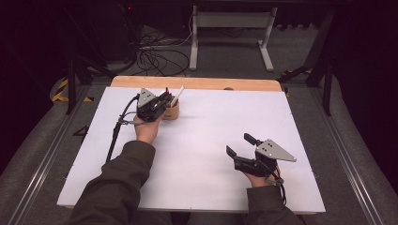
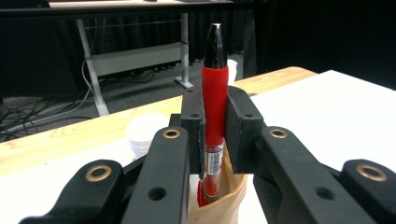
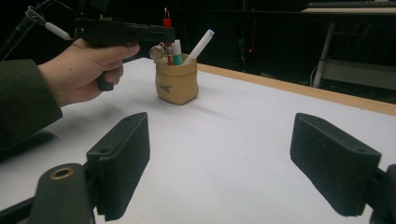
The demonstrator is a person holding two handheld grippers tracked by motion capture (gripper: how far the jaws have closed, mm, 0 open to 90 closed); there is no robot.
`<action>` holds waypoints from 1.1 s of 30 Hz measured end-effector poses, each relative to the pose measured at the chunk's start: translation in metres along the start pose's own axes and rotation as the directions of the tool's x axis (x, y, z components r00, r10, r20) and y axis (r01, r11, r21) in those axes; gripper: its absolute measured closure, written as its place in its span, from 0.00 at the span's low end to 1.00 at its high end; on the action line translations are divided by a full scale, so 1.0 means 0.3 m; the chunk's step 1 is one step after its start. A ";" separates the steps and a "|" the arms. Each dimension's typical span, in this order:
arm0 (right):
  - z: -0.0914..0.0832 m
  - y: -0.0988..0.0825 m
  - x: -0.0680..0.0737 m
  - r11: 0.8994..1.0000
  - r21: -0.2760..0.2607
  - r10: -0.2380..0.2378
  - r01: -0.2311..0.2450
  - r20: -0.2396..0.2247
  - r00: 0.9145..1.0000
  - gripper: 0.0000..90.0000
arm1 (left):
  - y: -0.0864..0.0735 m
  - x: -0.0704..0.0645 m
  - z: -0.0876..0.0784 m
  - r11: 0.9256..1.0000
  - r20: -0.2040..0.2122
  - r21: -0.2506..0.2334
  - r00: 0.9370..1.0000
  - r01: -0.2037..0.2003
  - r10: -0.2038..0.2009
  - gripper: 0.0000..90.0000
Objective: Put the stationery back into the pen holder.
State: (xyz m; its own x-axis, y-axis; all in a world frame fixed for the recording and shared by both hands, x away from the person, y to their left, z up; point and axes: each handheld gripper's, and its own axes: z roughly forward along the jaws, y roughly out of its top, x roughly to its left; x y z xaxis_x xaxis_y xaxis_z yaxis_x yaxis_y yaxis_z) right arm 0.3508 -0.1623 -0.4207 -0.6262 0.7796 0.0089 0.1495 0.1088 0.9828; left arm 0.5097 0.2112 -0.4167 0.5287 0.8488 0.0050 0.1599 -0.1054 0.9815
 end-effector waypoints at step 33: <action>0.006 -0.003 -0.001 1.000 0.006 0.000 0.000 -0.003 1.000 0.23 | 0.036 -0.019 -0.052 1.000 0.035 -0.002 0.999 -0.016 0.016 0.59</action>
State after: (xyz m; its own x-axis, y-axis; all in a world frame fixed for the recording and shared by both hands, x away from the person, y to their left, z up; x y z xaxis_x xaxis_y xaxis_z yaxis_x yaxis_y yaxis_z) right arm 0.3522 -0.1615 -0.4221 -0.6281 0.7780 0.0094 0.1537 0.1123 0.9817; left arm 0.4956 0.2132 -0.4031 0.5597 0.8286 0.0136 0.1501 -0.1175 0.9817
